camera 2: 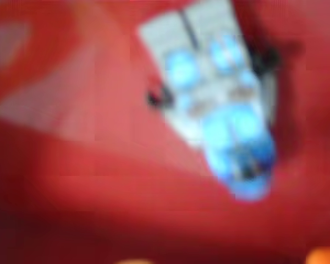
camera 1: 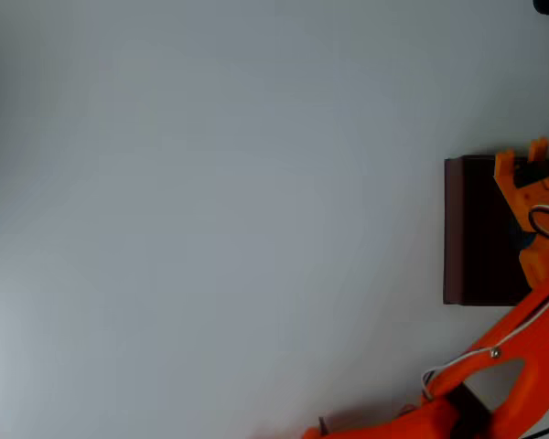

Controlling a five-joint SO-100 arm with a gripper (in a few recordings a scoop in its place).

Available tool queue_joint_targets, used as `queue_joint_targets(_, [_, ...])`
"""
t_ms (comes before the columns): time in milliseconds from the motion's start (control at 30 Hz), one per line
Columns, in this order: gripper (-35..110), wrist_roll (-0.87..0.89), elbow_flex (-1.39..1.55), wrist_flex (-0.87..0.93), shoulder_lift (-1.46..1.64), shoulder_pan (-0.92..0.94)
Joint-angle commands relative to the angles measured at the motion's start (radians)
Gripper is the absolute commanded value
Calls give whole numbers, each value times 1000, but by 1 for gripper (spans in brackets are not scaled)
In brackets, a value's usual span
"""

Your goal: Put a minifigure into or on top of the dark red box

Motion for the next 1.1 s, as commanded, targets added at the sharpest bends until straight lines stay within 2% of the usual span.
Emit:
queue_joint_targets(0, [13,-49,176,26,331,-54])
queue_joint_targets(133, [12,-112,440,23,716,-126])
queue_joint_targets(267, [13,-167,704,9,1112,-308])
queue_joint_targets(467, [14,-225,1289,-244,1793,-874])
queue_joint_targets(600, [10,-213,1585,-307,2158,-1252])
queue_joint_targets(800, [0,-299,1953,-393,2362,-1640])
queue_joint_targets(933, [0,-313,2172,-449,2422,-1759])
queue_joint_targets(1067, [0,-307,2266,-440,2430,-1822])
